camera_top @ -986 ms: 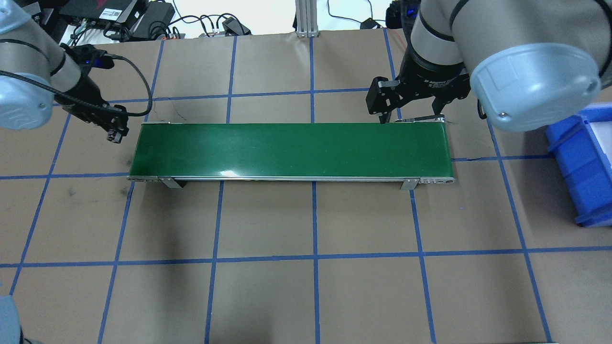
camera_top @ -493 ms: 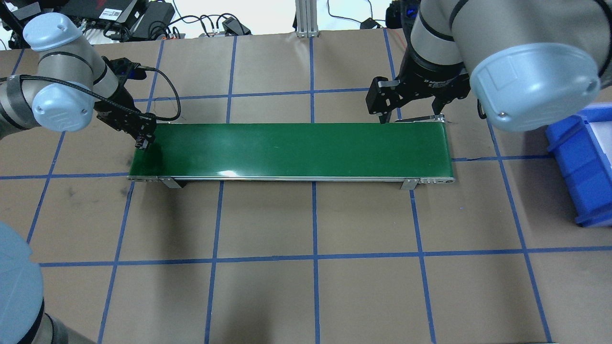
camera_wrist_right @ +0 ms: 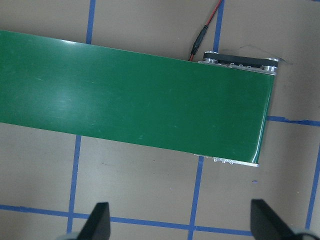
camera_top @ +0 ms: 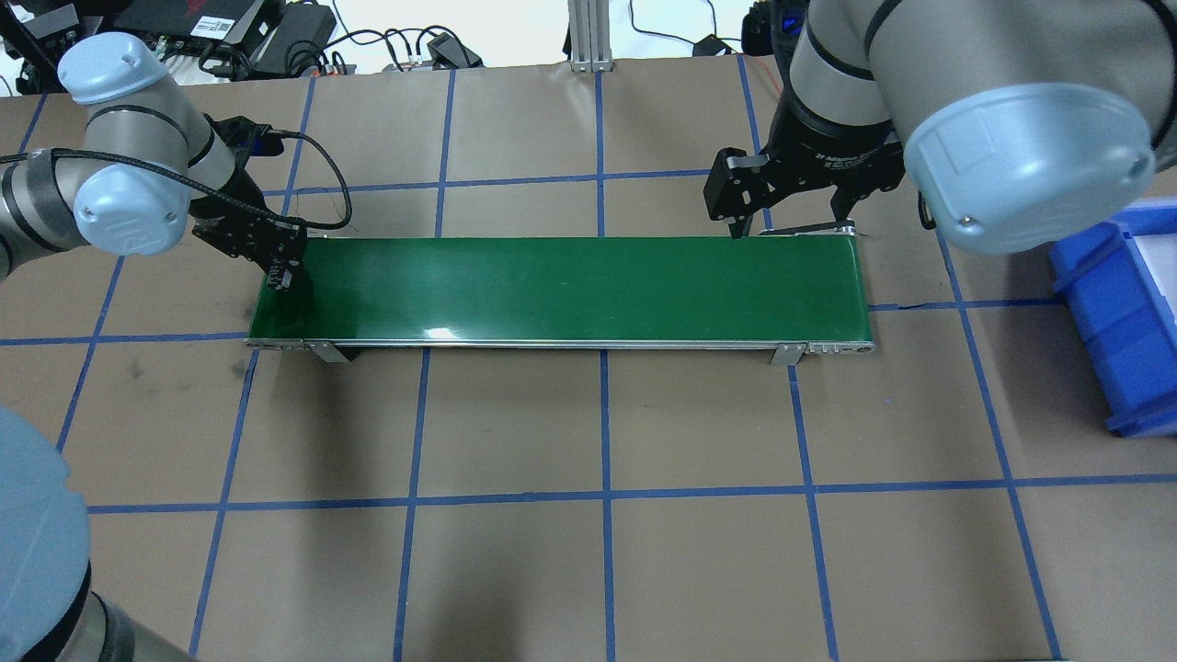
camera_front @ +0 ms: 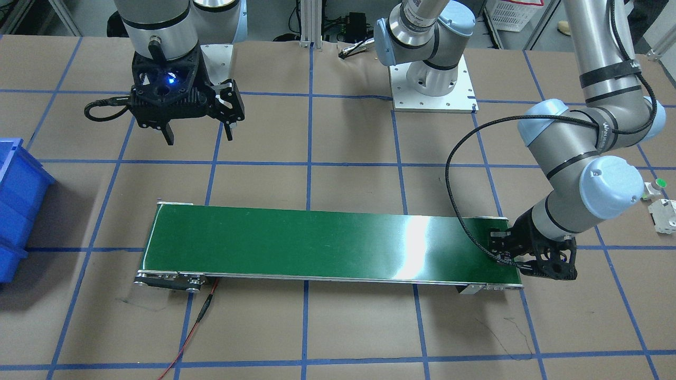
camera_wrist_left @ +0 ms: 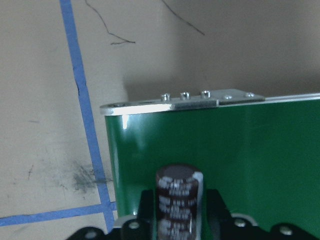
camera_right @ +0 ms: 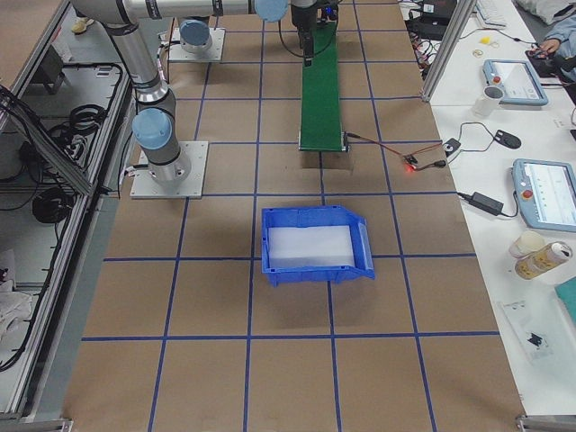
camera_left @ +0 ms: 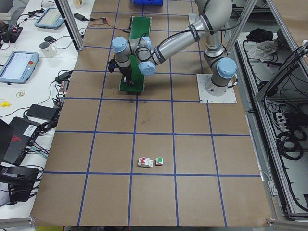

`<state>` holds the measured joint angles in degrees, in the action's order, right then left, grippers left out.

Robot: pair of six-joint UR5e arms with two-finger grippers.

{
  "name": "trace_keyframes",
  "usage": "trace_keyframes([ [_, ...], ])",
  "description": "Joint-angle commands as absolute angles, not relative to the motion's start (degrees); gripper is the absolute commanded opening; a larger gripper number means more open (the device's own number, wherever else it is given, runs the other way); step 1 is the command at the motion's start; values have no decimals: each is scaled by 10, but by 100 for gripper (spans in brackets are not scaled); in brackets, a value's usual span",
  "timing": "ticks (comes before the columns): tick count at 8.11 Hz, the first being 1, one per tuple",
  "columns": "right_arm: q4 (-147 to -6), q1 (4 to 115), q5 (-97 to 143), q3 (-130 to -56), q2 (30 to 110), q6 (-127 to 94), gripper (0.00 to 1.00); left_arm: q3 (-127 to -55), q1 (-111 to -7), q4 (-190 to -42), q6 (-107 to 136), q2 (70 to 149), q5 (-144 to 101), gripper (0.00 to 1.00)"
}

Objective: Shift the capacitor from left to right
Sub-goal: 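Carry the capacitor over the conveyor and release it onto the belt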

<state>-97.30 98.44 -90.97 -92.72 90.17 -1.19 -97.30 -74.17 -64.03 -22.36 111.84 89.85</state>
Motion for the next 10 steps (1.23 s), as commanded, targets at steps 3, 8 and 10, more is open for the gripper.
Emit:
trace_keyframes([
  [3, -974, 984, -910, -927, 902, -12, 100, -973, -772, -701, -185, 991, 909, 100],
  [8, -976, 984, -918, -928, 876, -11, 100, -971, -831, -790, -77, 897, 914, 100],
  [10, -991, 984, -918, -928, 809, -11, 100, -973, -838, -795, -72, 897, 926, 100],
])
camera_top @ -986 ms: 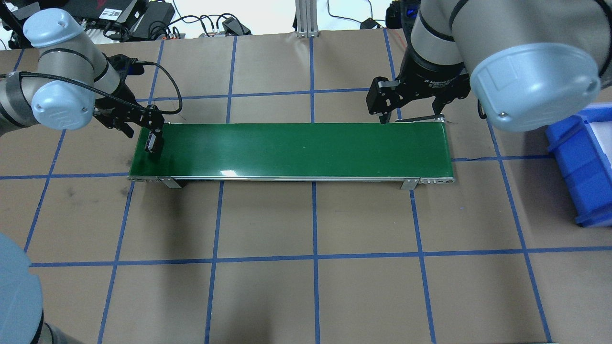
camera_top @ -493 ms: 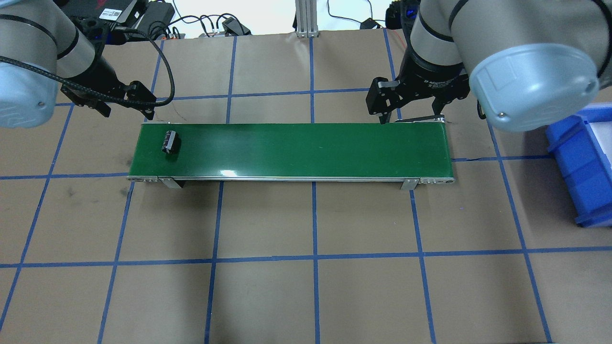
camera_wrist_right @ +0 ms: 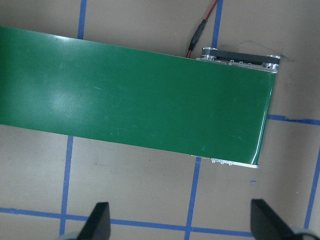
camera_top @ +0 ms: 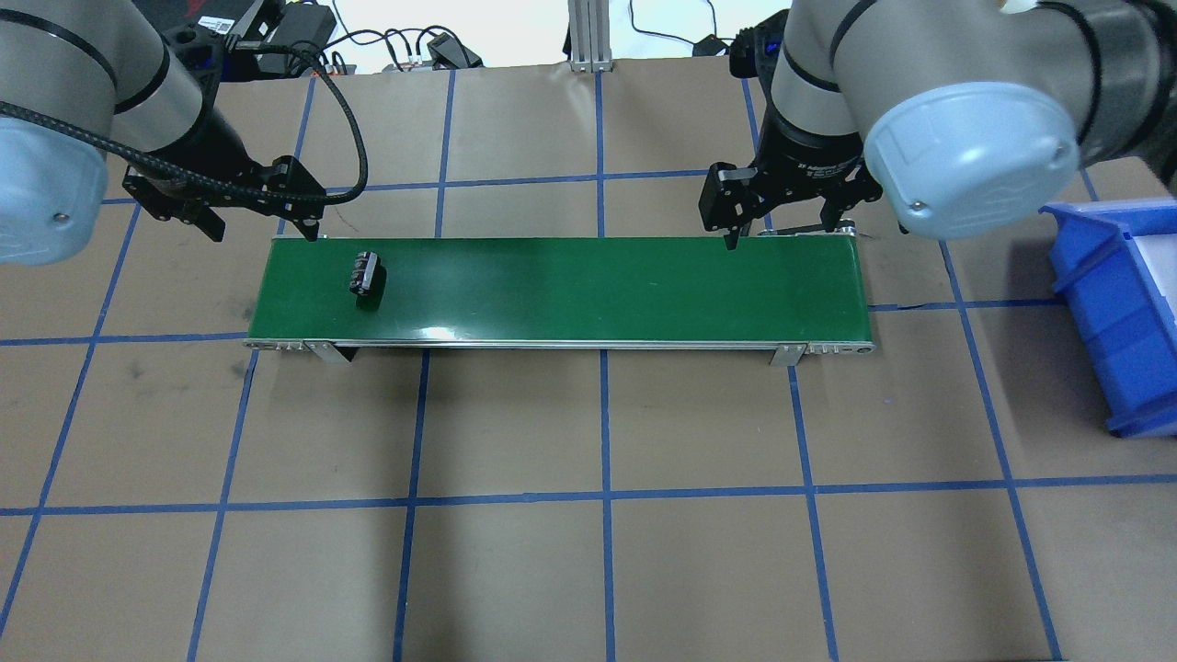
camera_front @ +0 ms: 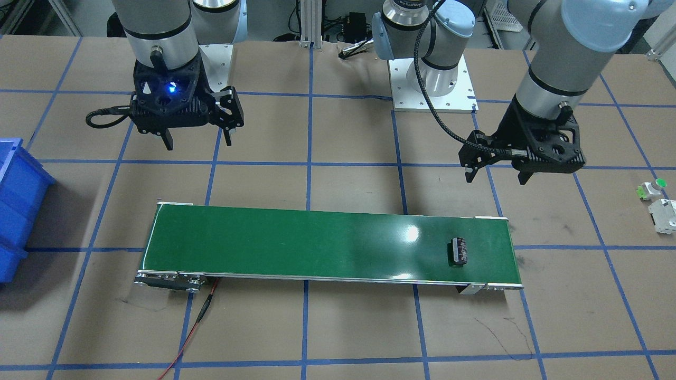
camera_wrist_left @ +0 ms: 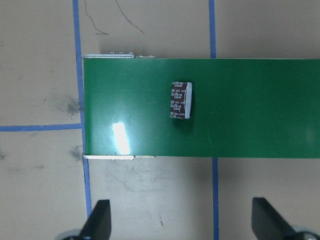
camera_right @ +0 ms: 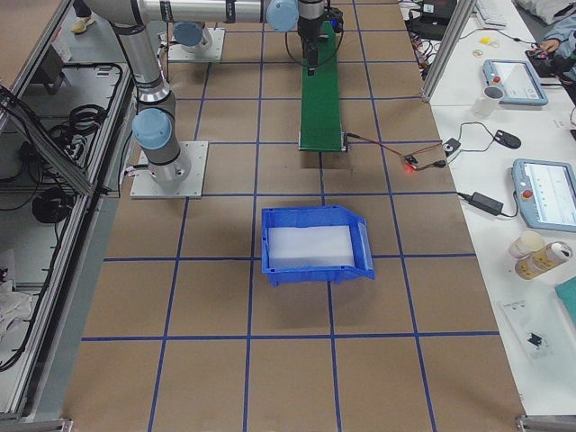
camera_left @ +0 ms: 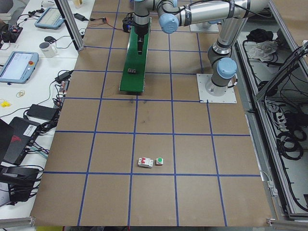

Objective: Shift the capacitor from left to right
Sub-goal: 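Move the right gripper to the conveyor's far end while the belt carries the capacitor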

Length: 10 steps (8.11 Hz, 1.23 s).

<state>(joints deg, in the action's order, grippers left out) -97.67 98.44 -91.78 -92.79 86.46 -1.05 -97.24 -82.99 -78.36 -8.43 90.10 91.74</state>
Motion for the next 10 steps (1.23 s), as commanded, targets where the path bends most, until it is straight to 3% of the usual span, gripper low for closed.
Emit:
trace_keyframes([
  [1, -1045, 984, -919, -928, 770, -11, 100, -970, -838, -773, -72, 895, 931, 100],
  [4, -1160, 984, -918, -928, 689, -11, 100, -975, -838, -776, -66, 896, 926, 100],
  [10, -1215, 984, -920, -947, 688, -16, 100, -977, -838, -781, -62, 898, 931, 100],
])
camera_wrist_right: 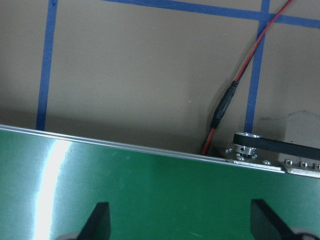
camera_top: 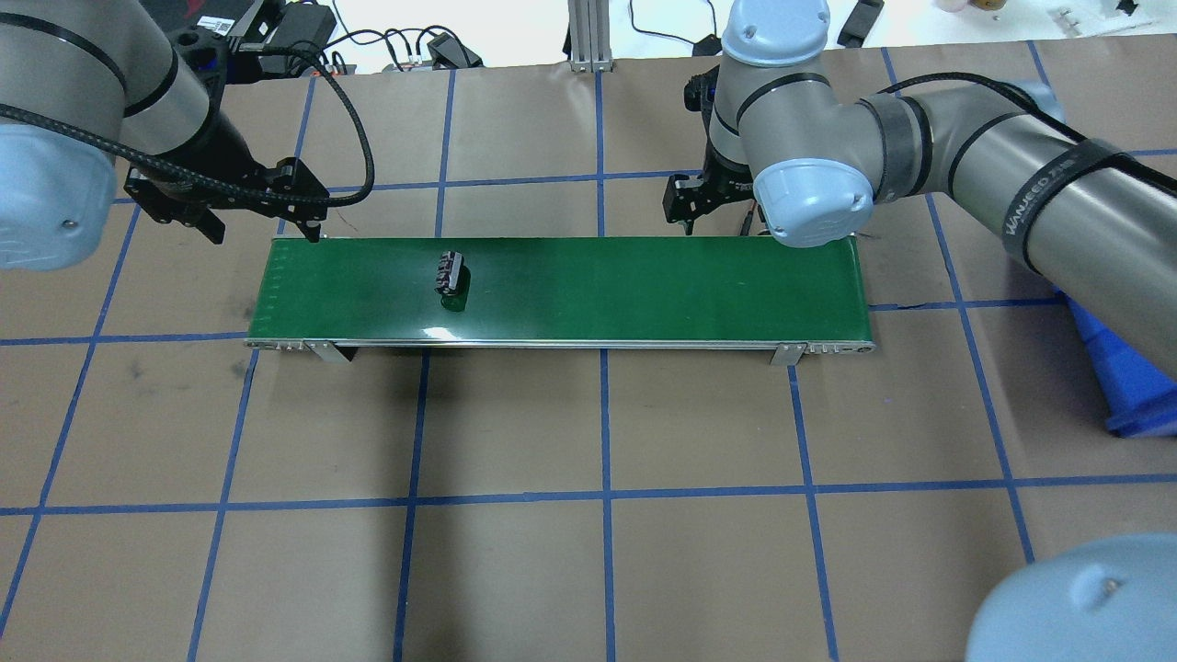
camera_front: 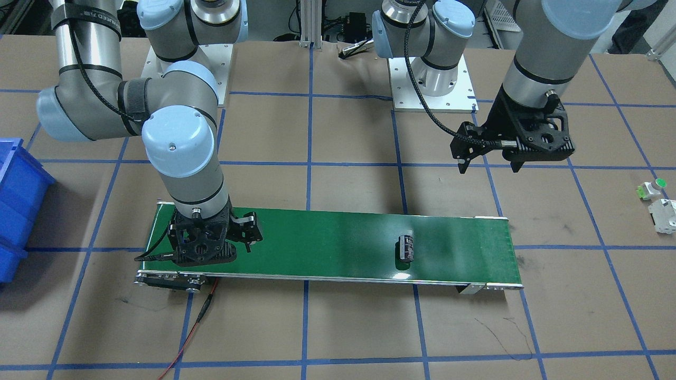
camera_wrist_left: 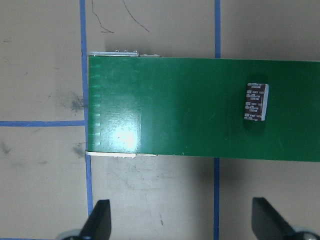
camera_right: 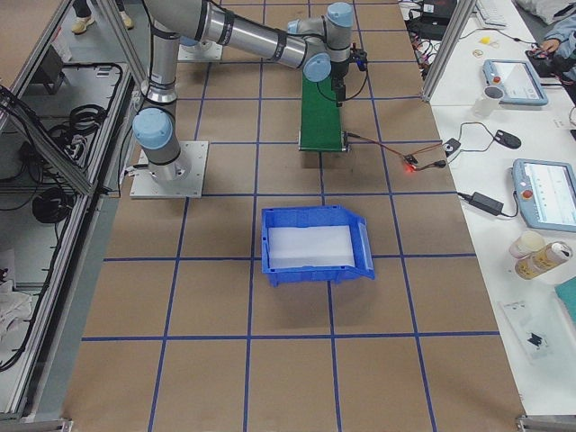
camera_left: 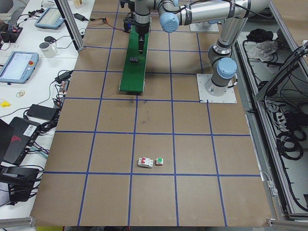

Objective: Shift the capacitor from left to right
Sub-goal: 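Move the right gripper to the conveyor's far end while the belt carries the capacitor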

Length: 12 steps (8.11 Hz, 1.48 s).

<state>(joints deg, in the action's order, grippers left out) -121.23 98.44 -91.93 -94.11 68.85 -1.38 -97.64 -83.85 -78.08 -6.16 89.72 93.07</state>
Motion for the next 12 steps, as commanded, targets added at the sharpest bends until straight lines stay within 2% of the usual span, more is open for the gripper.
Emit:
trace_keyframes([
  [1, -1215, 984, -920, -949, 688, -11, 100, -978, -838, -781, -62, 899, 932, 100],
  [5, -1216, 949, -900, -979, 688, -14, 100, -978, -838, -781, -62, 902, 933, 100],
  [8, -1212, 884, -765, -1009, 693, 16, 100, -978, -838, -780, -52, 904, 927, 100],
  [12, -1208, 857, -718, -1017, 695, 53, 100, -978, -838, -780, -52, 904, 926, 100],
])
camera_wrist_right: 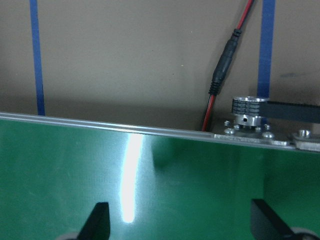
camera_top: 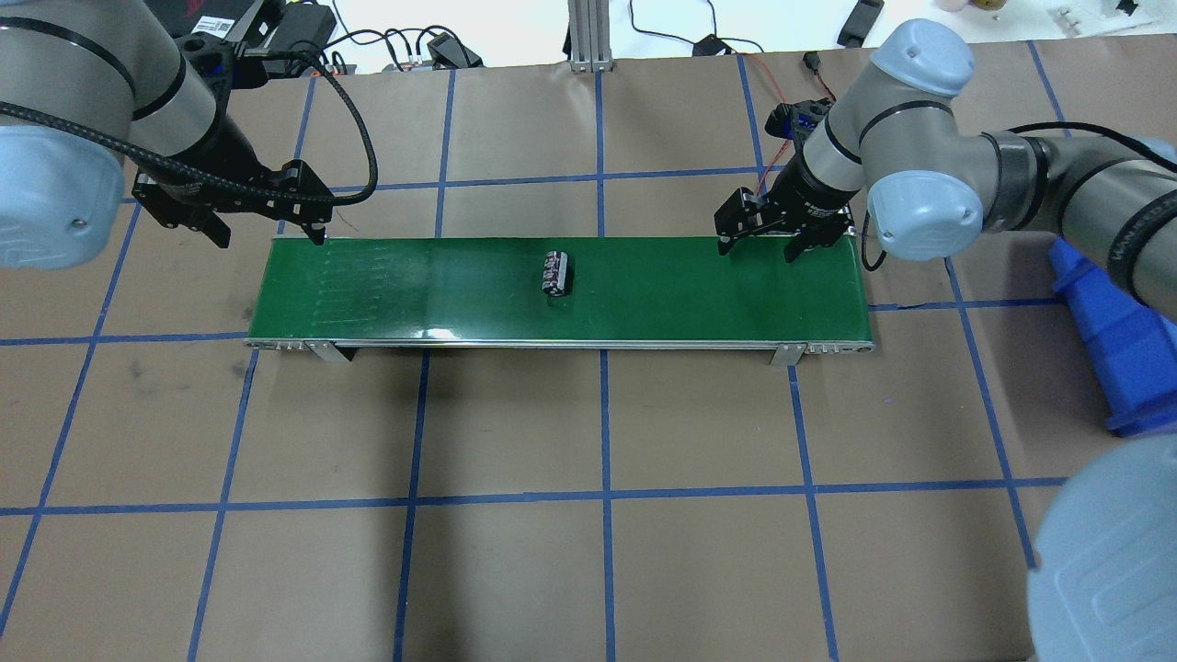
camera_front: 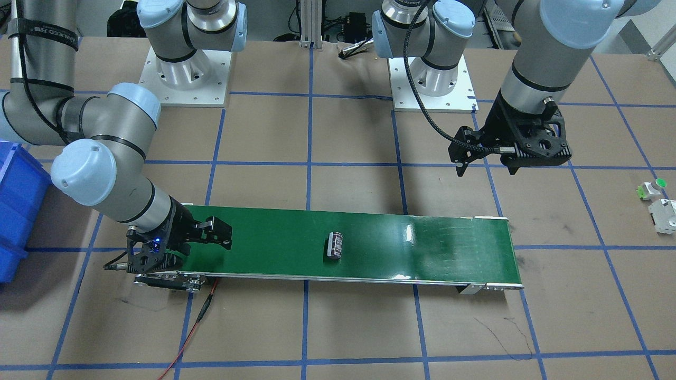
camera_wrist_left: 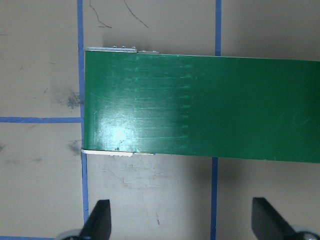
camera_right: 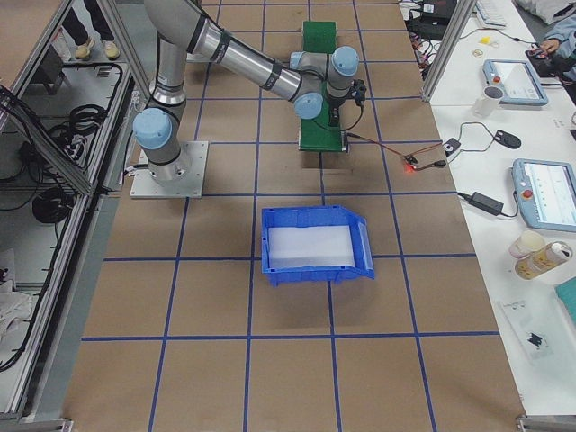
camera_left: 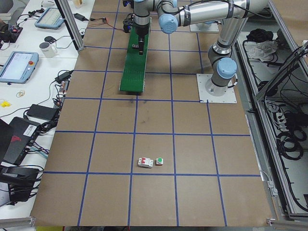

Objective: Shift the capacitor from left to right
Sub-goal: 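Move the right gripper to the conveyor's far end while the belt carries the capacitor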

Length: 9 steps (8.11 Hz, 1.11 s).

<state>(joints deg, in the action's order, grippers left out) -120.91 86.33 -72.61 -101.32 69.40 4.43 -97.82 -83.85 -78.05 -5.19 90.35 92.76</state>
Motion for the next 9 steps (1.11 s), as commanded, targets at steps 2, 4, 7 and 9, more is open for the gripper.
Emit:
trace_keyframes([
  [2, -1208, 857, -722, -1017, 695, 52, 100, -979, -838, -780, -52, 905, 925, 100],
  [4, -1208, 858, -723, -1018, 695, 52, 100, -979, -838, -781, -52, 905, 932, 100],
  [7, -1209, 858, -723, -1018, 695, 49, 100, -980, -838, -781, -52, 905, 933, 100],
  [9, -1209, 858, -722, -1018, 695, 48, 100, -980, -838, -781, -52, 905, 933, 100],
])
